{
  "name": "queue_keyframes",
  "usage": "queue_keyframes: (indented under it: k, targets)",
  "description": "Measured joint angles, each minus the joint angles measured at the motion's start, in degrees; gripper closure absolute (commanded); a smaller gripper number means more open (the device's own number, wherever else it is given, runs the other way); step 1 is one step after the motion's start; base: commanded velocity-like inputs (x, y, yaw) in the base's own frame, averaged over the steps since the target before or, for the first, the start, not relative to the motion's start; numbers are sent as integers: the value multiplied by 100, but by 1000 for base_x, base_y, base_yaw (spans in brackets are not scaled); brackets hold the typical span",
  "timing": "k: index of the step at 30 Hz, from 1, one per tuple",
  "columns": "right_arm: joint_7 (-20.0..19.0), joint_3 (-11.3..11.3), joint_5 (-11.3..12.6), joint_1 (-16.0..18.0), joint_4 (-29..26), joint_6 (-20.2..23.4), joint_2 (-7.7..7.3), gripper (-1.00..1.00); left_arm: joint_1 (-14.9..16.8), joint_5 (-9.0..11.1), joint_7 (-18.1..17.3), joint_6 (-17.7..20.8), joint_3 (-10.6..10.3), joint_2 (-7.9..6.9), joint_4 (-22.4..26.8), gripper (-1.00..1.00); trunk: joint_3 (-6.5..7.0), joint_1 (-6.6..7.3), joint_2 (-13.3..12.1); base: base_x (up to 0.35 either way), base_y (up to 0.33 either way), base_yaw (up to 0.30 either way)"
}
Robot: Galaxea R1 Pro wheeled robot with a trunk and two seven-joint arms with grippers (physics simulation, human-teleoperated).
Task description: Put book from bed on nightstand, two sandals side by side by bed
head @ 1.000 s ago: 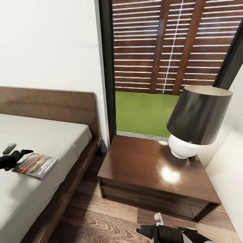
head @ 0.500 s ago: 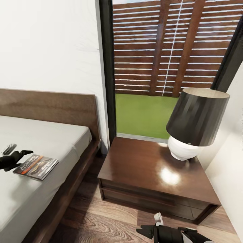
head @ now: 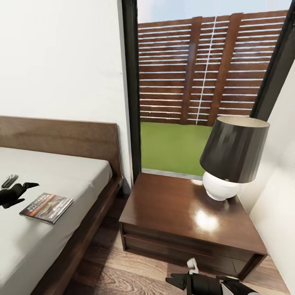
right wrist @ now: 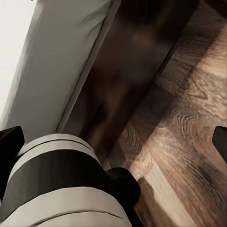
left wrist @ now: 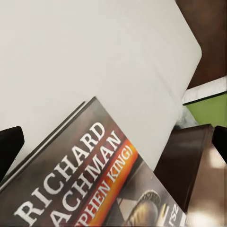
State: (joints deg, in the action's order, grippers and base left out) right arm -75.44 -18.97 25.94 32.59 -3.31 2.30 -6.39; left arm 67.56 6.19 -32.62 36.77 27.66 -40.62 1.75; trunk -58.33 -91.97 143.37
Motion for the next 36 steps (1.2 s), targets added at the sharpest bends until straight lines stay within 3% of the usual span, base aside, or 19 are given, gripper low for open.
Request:
queue_keyframes:
  k: [12,25,36]
  targets:
    - [0,1,0,0,0,0,0,-100,0,1,0,0,1,-34,7,-100,262,49,-53,0,0,0]
    - [0,15,31,0,0,1,0,-100,-1,-2,-17,25,0,-40,7,-100,263,50,-55,0,0,0]
    - [0,8,16,0,0,-20,4,-100,-1,0,-265,50,-1,-114,8,-100,263,50,-55,0,0,0]
